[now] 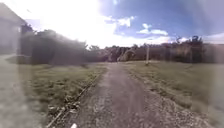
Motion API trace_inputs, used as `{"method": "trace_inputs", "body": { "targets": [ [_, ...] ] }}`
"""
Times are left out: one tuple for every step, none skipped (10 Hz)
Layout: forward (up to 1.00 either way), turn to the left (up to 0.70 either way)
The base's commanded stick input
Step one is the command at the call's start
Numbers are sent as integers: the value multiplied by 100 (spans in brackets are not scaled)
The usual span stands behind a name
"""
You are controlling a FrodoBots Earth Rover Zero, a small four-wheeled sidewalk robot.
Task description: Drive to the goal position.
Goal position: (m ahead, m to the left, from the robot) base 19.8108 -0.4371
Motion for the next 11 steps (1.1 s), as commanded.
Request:
{"method": "trace_inputs", "body": {
  "targets": [
    [100,0],
    [100,0],
    [100,0],
    [100,0],
    [100,0],
    [100,0],
    [100,0],
    [100,0],
    [100,0],
    [100,0],
    [100,0]
  ]
}}
